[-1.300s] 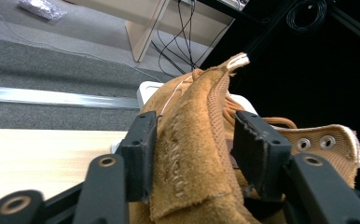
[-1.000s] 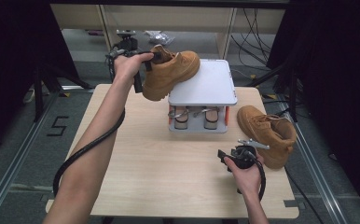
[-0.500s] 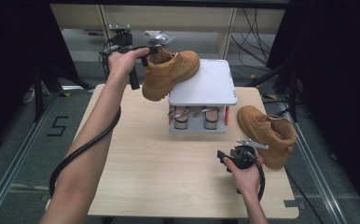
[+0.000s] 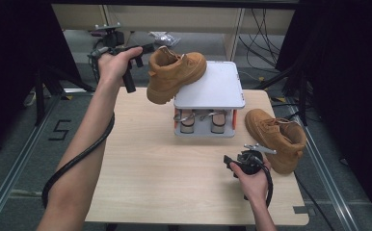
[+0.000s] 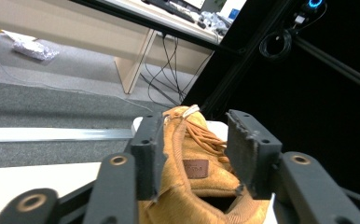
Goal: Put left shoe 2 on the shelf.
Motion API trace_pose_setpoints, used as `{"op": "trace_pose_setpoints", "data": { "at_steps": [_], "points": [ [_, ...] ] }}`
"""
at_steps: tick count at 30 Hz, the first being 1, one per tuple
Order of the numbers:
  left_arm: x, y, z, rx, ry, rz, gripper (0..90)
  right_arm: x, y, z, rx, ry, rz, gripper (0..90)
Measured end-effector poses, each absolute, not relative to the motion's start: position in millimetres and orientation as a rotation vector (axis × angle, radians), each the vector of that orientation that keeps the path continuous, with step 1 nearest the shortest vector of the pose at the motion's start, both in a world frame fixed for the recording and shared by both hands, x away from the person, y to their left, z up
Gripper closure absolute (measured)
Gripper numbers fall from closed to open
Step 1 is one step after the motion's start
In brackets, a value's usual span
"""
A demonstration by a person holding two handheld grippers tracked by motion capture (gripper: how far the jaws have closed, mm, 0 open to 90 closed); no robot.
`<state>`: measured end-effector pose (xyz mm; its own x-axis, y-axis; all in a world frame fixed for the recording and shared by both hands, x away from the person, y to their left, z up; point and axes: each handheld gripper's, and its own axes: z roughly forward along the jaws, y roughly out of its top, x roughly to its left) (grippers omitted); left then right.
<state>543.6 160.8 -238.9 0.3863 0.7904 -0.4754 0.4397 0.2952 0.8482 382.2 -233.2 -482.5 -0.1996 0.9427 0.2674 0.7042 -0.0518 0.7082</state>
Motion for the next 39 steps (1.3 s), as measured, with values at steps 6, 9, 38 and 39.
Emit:
{"op": "trace_pose_setpoints", "data": {
  "at_steps": [6, 9, 38, 39],
  "points": [
    [531.2, 175.4, -249.2, 1.346, 1.225, 0.338, 81.6, 381.8, -233.4, -482.1, 1.761, 1.926, 1.103, 39.8],
    [526.4, 184.2, -259.8, 1.386, 1.245, 0.386, 89.3, 381.3, -232.7, -481.9, 1.766, 1.929, 1.113, 39.8],
    [518.4, 163.4, -390.6, 1.611, 1.310, 0.311, 90.0, 381.8, -233.3, -484.1, 1.746, 1.935, 1.106, 39.8],
    [518.1, 162.4, -389.5, 1.614, 1.307, 0.313, 90.0, 381.5, -233.6, -483.6, 1.749, 1.937, 1.106, 39.8]
  ]
}}
